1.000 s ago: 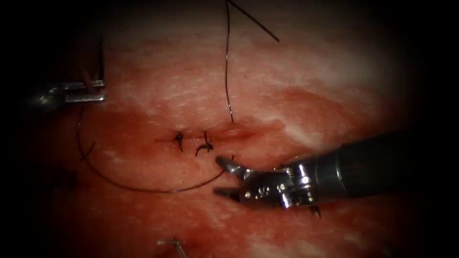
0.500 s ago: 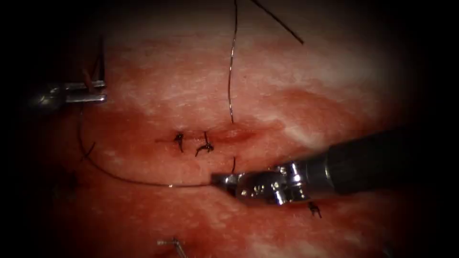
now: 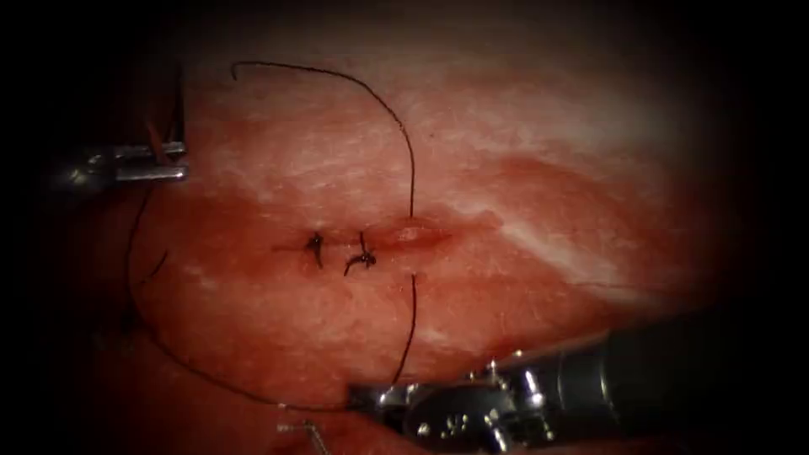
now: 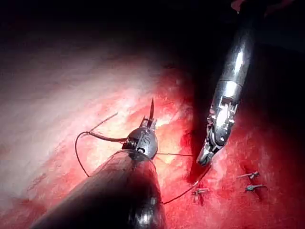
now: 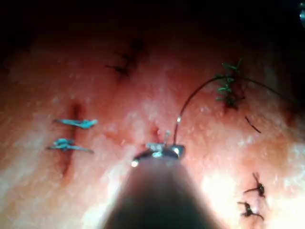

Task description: Wound Closure

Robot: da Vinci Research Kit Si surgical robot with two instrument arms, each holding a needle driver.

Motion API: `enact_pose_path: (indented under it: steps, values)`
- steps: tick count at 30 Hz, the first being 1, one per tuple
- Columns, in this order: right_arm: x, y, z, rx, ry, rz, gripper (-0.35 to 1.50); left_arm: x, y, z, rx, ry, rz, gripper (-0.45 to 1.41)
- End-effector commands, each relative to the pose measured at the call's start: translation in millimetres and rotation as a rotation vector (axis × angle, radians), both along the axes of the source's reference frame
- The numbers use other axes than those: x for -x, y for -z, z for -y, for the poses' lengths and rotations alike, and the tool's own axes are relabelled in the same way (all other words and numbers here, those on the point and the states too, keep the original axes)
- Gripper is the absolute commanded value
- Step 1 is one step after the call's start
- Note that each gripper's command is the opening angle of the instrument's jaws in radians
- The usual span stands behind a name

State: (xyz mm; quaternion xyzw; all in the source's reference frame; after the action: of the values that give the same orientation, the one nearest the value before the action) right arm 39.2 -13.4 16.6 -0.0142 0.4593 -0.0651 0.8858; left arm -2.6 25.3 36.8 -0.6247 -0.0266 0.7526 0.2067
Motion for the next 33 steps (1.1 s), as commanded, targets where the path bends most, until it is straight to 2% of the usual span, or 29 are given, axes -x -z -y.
enact_pose_path:
  steps: [1,5,8,9,10,11,13,14,25,33]
  values:
    - [-0.8,0.9,1.3,-0.006,0.007,-0.007,-0.35,0.5,-0.6,0.3,-0.001,0.000,-0.001,-0.45]
    - [-1.3,2.6,2.1,-0.011,0.014,-0.016,-0.35,0.6,-0.6,0.3,-0.001,0.000,-0.001,-0.45]
    - [-1.6,2.9,1.9,-0.012,0.008,-0.024,-0.35,0.6,-0.5,0.3,-0.001,0.000,-0.001,-0.45]
    - [-1.6,2.7,1.7,-0.010,0.000,-0.033,-0.25,0.5,-0.5,0.3,-0.001,0.000,-0.001,-0.45]
    - [-1.3,2.2,1.0,0.004,-0.035,-0.057,0.62,0.6,-0.5,0.3,-0.001,0.000,-0.001,-0.45]
    - [-1.2,1.8,0.7,0.016,-0.061,-0.065,0.94,0.5,-0.5,0.3,-0.001,0.000,-0.001,-0.45]
    - [-0.7,0.7,-0.1,0.047,-0.114,-0.066,1.23,0.5,-0.5,0.3,-0.001,0.000,-0.001,-0.45]
    - [-0.1,-0.4,-0.7,0.061,-0.133,-0.061,1.30,0.5,-0.5,0.3,-0.002,0.000,-0.001,-0.45]
    - [4.9,-6.8,-4.3,0.101,-0.161,-0.046,1.28,-0.1,-2.4,-0.6,-0.002,0.004,-0.011,-0.45]
    - [4.1,-10.6,-5.8,0.236,-0.105,-0.018,1.30,-0.2,-3.1,-0.7,-0.007,0.011,-0.018,-0.45]
